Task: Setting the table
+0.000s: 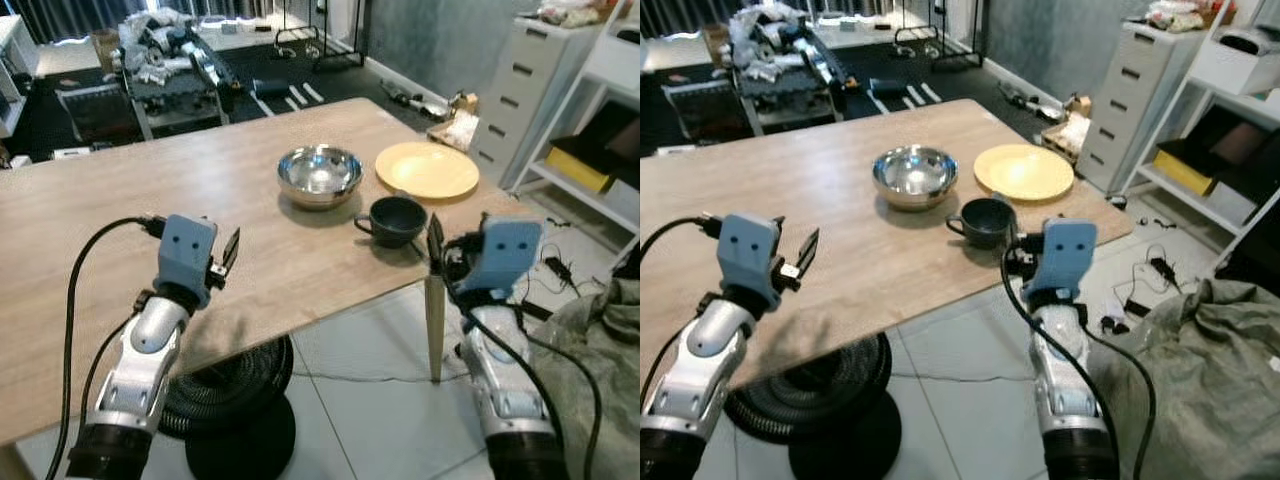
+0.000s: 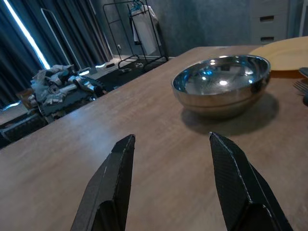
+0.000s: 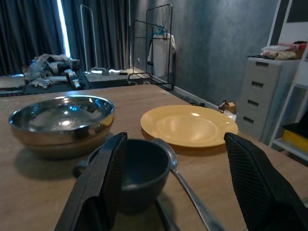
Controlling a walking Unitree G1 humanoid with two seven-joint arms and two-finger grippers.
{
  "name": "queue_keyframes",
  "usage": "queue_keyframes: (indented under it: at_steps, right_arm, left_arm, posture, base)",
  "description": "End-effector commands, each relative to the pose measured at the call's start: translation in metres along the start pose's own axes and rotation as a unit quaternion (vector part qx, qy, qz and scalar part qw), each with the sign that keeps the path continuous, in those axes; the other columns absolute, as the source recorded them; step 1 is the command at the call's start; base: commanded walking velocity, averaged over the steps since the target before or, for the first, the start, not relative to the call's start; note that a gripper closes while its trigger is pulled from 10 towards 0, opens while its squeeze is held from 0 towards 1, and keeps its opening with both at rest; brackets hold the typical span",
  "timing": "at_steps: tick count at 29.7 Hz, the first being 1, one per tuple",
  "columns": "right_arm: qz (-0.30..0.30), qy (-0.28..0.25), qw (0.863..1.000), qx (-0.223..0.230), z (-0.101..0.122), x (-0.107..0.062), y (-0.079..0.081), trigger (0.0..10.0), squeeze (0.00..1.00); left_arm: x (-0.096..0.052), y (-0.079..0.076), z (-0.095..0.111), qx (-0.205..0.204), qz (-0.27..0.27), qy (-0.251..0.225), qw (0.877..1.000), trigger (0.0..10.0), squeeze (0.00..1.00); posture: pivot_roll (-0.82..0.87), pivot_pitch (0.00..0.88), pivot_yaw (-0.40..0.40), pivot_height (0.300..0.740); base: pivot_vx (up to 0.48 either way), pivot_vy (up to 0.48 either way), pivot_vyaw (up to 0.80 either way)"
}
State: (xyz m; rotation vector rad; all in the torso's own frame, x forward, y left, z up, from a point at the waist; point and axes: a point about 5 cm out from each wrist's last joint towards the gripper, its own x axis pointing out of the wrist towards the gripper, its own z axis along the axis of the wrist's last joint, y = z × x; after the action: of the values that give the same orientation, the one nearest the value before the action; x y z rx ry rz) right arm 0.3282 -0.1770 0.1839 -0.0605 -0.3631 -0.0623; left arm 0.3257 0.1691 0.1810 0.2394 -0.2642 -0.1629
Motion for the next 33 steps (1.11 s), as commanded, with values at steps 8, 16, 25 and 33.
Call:
queue_keyframes:
  at_steps: [8, 16, 25, 33]
  right_arm:
    - [0.005, 0.011, 1.000, -0.004, -0.001, -0.003, -0.002, 10.0, 0.00]
    - [0.029, 0.018, 0.999, -0.005, 0.000, -0.004, 0.002, 10.0, 0.00]
    - [0.070, 0.048, 0.996, -0.013, -0.009, -0.007, 0.019, 10.0, 0.00]
    - [0.084, 0.098, 0.991, -0.040, -0.025, -0.008, 0.033, 10.0, 0.00]
  left_arm:
    - [-0.004, -0.007, 0.001, -0.002, -0.018, 0.013, 1.000, 10.0, 0.00]
    - [-0.006, -0.009, 0.002, -0.008, -0.024, 0.017, 1.000, 10.0, 0.00]
    - [-0.005, 0.001, 0.001, -0.019, 0.006, 0.037, 0.999, 10.0, 0.00]
    - [-0.005, 0.000, 0.001, -0.006, -0.001, 0.049, 0.999, 10.0, 0.00]
  posture:
    - [-0.02, 0.000, 0.116, 0.740]
    - [-0.02, 0.000, 0.113, 0.740]
    - [0.00, 0.000, 0.103, 0.740]
    - [0.02, 0.000, 0.092, 0.740]
  base:
    - [0.032, 0.000, 0.00]
    - [0.000, 0.000, 0.00]
    - [0.000, 0.000, 0.00]
    - [0.000, 0.000, 0.00]
